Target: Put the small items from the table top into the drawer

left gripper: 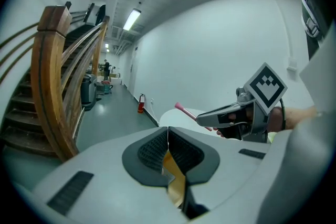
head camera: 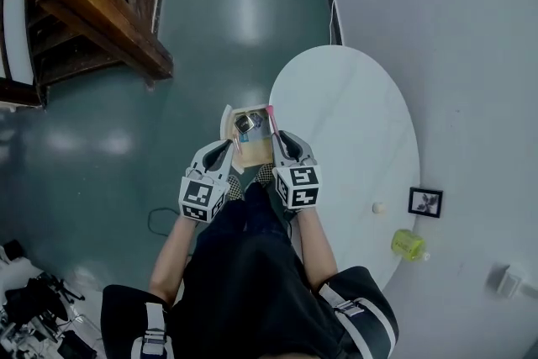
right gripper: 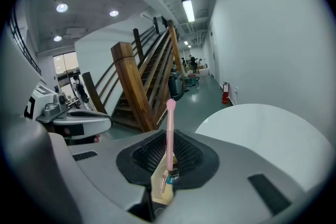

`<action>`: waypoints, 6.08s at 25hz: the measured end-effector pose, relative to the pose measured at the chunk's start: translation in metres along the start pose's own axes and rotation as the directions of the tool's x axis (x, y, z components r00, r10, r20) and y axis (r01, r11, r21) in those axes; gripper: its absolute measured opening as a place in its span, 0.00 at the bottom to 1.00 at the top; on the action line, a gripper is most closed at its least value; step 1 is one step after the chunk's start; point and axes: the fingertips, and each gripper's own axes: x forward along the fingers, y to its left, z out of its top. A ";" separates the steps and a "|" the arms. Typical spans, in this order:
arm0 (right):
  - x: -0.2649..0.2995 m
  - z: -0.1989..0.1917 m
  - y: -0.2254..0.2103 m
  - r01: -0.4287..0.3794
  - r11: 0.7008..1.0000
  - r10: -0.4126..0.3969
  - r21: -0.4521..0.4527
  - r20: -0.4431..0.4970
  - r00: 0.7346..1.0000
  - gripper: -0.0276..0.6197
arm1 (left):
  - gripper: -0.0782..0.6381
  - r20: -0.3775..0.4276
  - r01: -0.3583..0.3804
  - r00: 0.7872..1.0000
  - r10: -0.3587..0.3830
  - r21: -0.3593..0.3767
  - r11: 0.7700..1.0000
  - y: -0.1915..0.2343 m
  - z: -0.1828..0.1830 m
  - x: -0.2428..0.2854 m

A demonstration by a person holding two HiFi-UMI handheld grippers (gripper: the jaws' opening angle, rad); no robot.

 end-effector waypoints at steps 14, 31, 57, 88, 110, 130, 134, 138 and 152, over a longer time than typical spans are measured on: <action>0.065 -0.079 0.033 -0.092 0.996 0.090 -0.009 -0.167 0.982 0.14 | 0.14 -0.051 -0.081 0.996 0.077 -0.075 0.994 0.045 -0.061 -0.003; 0.089 -0.187 0.039 -0.117 0.992 0.126 0.048 -0.313 0.941 0.14 | 0.14 -0.145 -0.077 0.988 0.054 -0.158 0.984 0.041 -0.151 0.015; 0.179 -0.250 0.033 -0.121 0.990 0.141 0.074 -0.437 0.888 0.14 | 0.14 -0.166 -0.105 0.983 0.075 -0.177 0.979 0.045 -0.167 0.018; 0.213 -0.263 0.039 -0.145 0.987 0.162 0.073 -0.496 0.853 0.26 | 0.14 -0.167 -0.148 0.979 0.113 -0.215 0.965 0.076 -0.172 0.006; 0.149 -0.157 0.054 -0.158 0.986 0.137 -0.045 -0.311 0.940 0.12 | 0.14 -0.066 -0.117 0.992 0.109 -0.125 0.985 0.059 -0.092 -0.019; 0.004 0.003 0.055 -0.047 0.994 0.053 -0.100 0.064 0.997 0.10 | 0.14 0.137 -0.083 0.987 0.079 0.021 0.996 0.019 0.032 -0.069; -0.031 0.024 0.057 -0.022 0.994 0.037 -0.109 0.142 0.989 0.10 | 0.14 0.179 -0.078 0.982 0.066 0.061 0.995 0.010 0.055 -0.084; -0.063 0.036 0.058 0.005 0.992 0.020 -0.124 0.200 0.980 0.10 | 0.14 0.211 -0.069 0.976 0.048 0.091 0.993 0.000 0.071 -0.098; -0.122 0.040 0.058 0.064 0.993 -0.035 -0.095 0.278 0.960 0.10 | 0.14 0.234 -0.023 0.972 -0.006 0.125 0.992 -0.022 0.076 -0.123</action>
